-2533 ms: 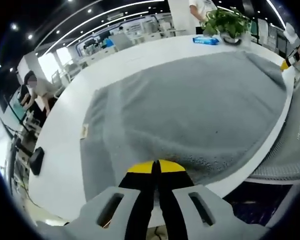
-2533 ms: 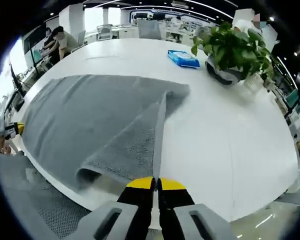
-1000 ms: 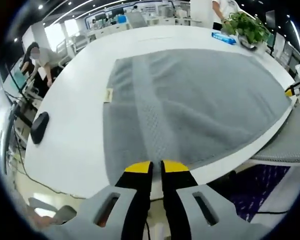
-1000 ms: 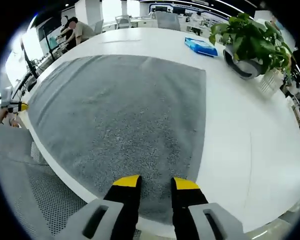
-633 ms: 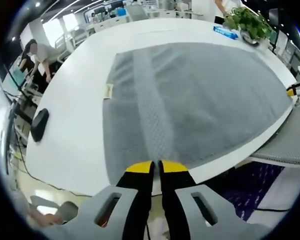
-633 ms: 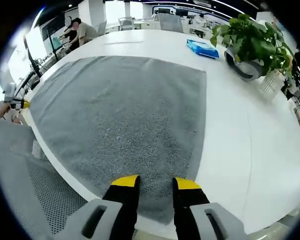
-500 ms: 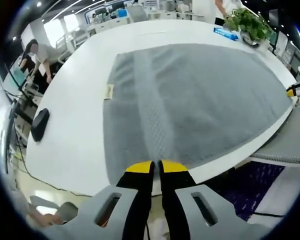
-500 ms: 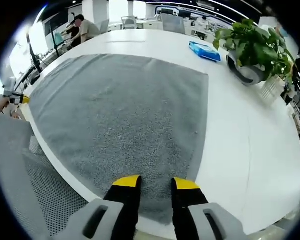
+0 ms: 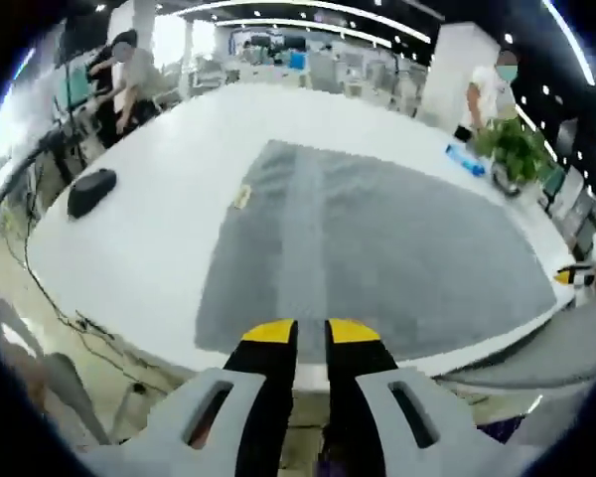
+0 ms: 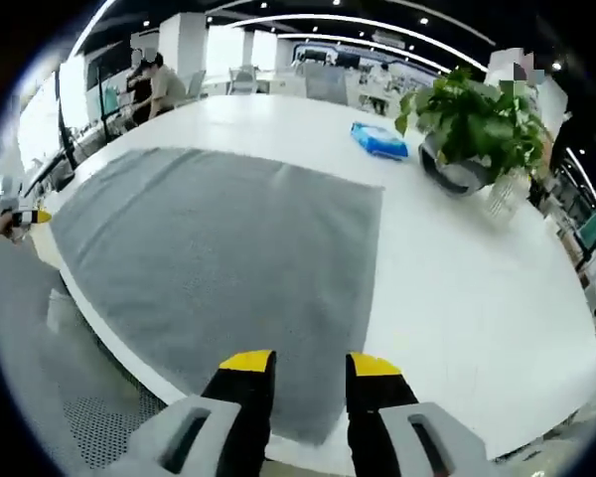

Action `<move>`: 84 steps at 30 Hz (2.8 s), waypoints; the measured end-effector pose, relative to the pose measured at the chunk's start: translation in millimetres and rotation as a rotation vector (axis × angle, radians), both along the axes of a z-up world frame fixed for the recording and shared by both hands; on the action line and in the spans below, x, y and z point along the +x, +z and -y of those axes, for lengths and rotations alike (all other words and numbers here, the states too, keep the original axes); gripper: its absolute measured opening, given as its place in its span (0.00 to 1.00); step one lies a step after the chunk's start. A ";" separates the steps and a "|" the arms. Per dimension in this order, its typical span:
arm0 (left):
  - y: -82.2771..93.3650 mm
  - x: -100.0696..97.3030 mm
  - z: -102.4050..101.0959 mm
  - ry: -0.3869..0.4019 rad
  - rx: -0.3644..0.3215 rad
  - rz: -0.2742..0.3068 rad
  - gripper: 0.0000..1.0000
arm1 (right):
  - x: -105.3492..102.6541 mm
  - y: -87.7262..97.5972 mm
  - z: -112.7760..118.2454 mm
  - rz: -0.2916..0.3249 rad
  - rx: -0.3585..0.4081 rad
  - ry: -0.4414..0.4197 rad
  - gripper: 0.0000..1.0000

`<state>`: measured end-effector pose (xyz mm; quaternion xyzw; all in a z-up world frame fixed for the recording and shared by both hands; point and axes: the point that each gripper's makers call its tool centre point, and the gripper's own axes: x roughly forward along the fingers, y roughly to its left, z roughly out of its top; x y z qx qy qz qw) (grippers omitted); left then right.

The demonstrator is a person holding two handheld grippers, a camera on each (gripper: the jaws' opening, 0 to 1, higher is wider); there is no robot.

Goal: Open the folded towel by lifting each exposed corner and separating the folded layers until the towel lies flat within the target outline without major curled edges

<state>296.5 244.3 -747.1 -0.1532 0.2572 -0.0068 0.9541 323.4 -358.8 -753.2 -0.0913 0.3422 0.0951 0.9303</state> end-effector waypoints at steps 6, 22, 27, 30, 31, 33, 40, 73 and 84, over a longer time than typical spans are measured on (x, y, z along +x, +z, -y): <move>107.0 3.8 75.9 0.001 0.032 0.388 0.49 | 1.3 69.2 -31.2 0.296 0.031 0.074 0.63; 101.6 38.8 201.4 -0.188 0.429 0.547 0.97 | 11.5 121.9 -99.6 0.644 0.054 0.265 0.99; 108.1 35.7 203.8 -0.187 0.413 0.596 0.98 | 15.6 126.7 -78.9 0.673 0.075 0.161 0.99; 104.7 36.9 198.3 -0.180 0.397 0.592 0.97 | 15.0 124.0 -57.0 0.679 0.108 0.075 0.99; 102.8 36.5 198.1 -0.173 0.386 0.580 0.97 | 14.4 115.4 -51.3 0.666 0.158 0.053 0.99; 99.5 38.9 195.7 -0.164 0.383 0.560 0.95 | 11.1 93.0 -44.5 0.556 0.215 0.004 0.99; 98.1 31.9 195.6 -0.143 0.362 0.532 0.88 | 11.0 105.5 -54.9 0.607 0.205 0.046 0.90; 72.4 37.1 190.4 -0.169 0.379 0.396 0.70 | 6.8 70.6 -52.7 0.436 0.111 0.049 0.87; 75.8 35.0 190.0 -0.183 0.365 0.422 0.61 | 4.1 64.0 -60.7 0.411 0.079 0.089 0.82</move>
